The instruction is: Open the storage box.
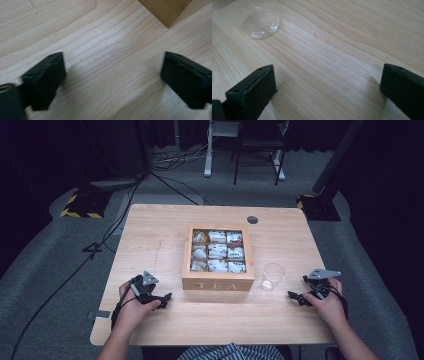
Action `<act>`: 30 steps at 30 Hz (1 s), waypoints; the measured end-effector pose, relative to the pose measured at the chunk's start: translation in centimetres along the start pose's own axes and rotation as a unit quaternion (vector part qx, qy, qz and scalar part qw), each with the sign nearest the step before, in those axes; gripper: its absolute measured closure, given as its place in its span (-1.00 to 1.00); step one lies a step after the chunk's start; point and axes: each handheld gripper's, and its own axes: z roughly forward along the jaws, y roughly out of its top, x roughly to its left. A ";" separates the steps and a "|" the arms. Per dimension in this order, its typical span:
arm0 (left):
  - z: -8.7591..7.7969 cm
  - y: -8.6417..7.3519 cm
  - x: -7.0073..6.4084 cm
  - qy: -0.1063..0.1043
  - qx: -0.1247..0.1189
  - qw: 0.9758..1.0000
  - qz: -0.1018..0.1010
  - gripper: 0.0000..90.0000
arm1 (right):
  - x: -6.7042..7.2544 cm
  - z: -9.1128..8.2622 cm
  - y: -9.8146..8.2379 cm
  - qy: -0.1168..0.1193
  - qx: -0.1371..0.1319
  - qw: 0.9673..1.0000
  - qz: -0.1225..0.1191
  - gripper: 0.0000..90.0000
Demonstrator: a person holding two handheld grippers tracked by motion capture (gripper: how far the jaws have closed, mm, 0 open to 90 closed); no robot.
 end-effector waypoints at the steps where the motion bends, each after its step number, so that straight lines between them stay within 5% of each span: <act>1: 0.0 0.0 0.0 0.000 0.000 1.000 0.000 -0.46 | 0.0 0.0 0.0 0.000 0.000 1.000 0.000 -0.99; 4: -0.3 0.4 -0.1 0.012 0.007 1.000 0.005 -0.48 | 0.0 0.0 -0.1 0.001 -0.001 1.000 0.001 -0.99; 10: -2.0 1.6 -0.4 -0.011 -0.032 0.999 -0.015 -0.39 | 0.0 -0.1 -0.1 0.001 -0.001 1.000 0.000 -0.99; 21: -3.6 3.1 -1.0 -0.022 -0.076 0.997 -0.016 -0.36 | 0.0 -0.1 -0.1 0.001 -0.001 1.000 0.000 -0.99; 30: -3.7 4.5 -2.6 -0.034 -0.093 0.995 0.007 -0.37 | 0.0 -0.1 -0.1 0.001 -0.001 1.000 -0.001 -0.99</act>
